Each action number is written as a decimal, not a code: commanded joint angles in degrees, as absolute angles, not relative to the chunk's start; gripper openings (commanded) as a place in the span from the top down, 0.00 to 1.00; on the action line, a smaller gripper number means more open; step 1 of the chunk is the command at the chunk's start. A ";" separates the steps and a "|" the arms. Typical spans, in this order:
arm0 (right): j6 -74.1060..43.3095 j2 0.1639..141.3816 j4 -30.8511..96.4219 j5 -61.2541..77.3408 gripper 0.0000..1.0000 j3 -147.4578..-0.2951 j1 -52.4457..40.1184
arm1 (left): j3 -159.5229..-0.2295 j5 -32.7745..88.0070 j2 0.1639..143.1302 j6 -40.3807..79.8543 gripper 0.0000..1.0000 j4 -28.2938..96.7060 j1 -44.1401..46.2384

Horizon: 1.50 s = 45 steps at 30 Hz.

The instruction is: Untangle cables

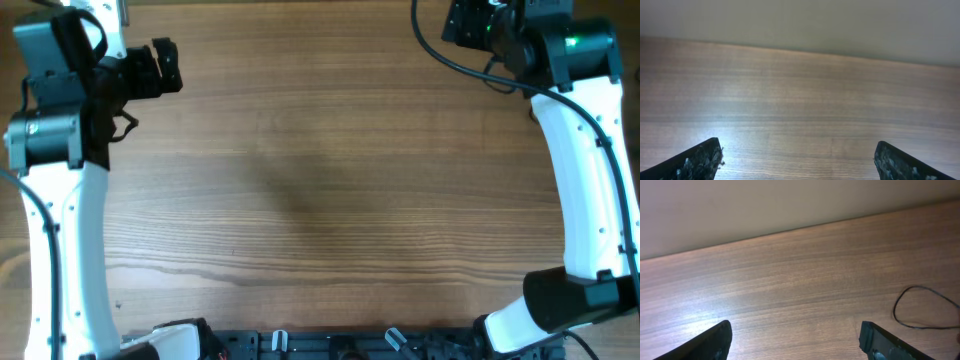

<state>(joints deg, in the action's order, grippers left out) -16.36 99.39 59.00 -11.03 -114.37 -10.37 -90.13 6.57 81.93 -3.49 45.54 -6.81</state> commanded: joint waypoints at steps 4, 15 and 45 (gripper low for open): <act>-15.16 101.89 59.37 -12.47 0.16 -114.56 -10.55 | -89.89 4.16 91.15 -2.50 0.00 43.38 -1.32; -14.28 104.81 58.33 -12.12 0.15 -114.52 -10.55 | -89.89 3.92 93.78 -2.70 0.00 41.32 4.67; -7.68 105.23 60.12 -6.35 0.00 -114.52 -10.55 | -89.89 -3.31 93.78 0.49 0.00 41.98 4.67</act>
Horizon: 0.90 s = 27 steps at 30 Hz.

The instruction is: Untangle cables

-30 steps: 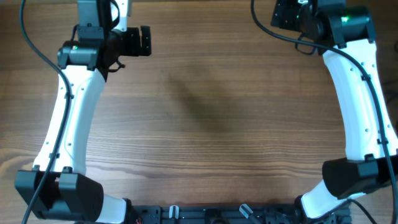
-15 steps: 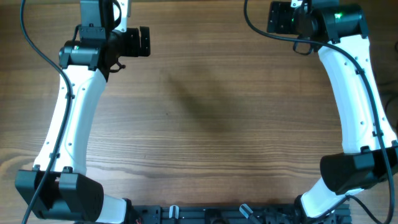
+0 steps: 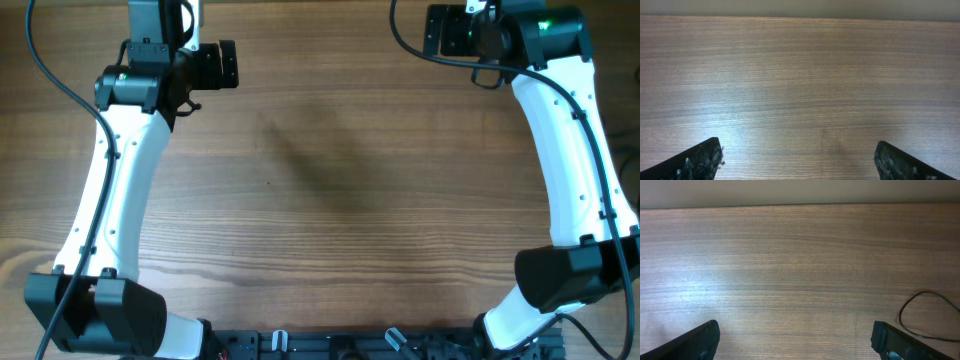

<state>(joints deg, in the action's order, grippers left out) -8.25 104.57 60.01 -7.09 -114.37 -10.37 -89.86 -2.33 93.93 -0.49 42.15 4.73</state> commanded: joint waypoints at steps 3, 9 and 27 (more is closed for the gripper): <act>-7.42 105.23 60.29 -6.37 0.00 -114.52 -10.55 | -89.89 -3.31 93.78 0.49 0.00 41.98 4.67; -7.49 105.23 60.86 -6.33 0.00 -114.52 -10.55 | -89.89 -3.29 93.78 0.49 0.00 42.00 4.67; -7.49 105.23 60.86 -6.33 0.00 -114.52 -10.55 | -89.89 -3.31 93.78 0.49 0.00 42.00 4.67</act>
